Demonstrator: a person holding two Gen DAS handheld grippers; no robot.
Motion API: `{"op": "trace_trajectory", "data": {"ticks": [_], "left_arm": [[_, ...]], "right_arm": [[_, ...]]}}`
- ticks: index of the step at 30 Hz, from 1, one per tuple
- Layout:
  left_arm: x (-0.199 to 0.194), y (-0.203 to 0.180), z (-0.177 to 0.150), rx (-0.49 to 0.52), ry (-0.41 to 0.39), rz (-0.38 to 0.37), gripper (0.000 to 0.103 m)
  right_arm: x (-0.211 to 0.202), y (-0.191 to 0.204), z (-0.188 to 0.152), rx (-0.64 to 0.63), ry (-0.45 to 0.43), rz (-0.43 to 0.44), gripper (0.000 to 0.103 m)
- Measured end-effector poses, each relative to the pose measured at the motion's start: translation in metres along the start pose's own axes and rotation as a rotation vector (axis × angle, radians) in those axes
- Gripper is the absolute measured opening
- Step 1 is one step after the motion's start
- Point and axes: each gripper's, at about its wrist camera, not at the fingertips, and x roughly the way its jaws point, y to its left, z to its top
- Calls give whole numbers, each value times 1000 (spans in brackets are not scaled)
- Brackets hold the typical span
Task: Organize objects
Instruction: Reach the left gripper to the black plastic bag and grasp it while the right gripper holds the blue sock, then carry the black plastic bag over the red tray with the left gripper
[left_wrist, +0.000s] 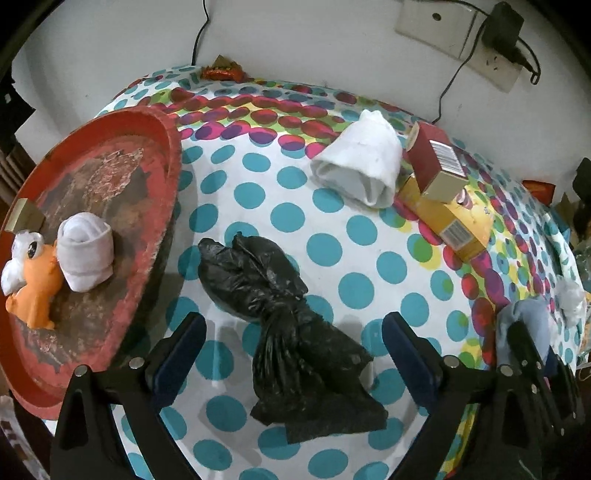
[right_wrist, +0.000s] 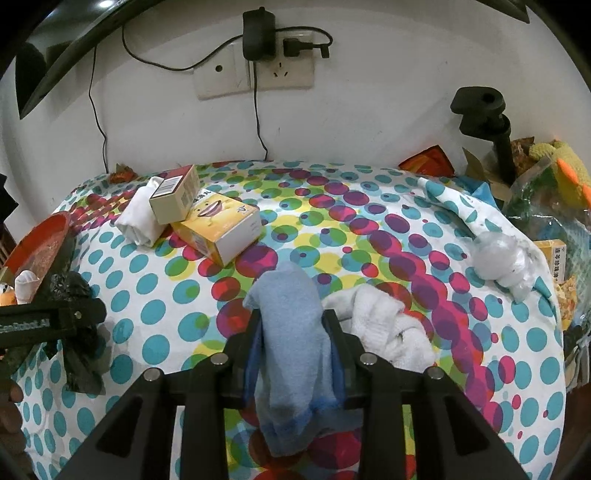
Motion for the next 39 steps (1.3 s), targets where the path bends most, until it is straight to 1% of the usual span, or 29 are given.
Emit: {"op": "trace_trajectory", "data": {"ticks": [1,5,6,12,13,14,15,17,18,23,29,35,39], "left_arm": [[2,0,0,-3,2,-6,92],[7,1,1,-10,10,-8,80],[9,1,1,-12,15,-11,78],[10,-4,0,33,-26,14,66],[10,-5,0,50,-37,32,61],[10,-6,-1,65,-45,36,51],[8,-7,-1,78,-55,23,46],[6,-8,-2,95,-59,12,26],[5,-7,-3,95,-60,7,24],[3,-7,-7,120,-60,-5,22],[-9,-9,-15,166,-86,-12,21],[-28,-5,-22,207,-119,-12,21],[-45,6,-29,227,-150,-4,21]], "right_arm": [[0,2,0,-2,0,-2,33],[0,2,0,-9,8,2,33],[0,2,0,-8,8,2,33],[0,2,0,-11,8,0,33],[1,2,0,-9,8,2,33],[0,2,0,-8,7,3,33],[1,2,0,-7,7,4,33],[1,2,0,-5,9,5,33],[2,2,0,-4,9,6,33],[2,2,0,-3,9,6,33],[3,2,0,-2,10,6,33],[2,2,0,-2,10,6,33],[3,1,0,-4,10,4,33]]}}
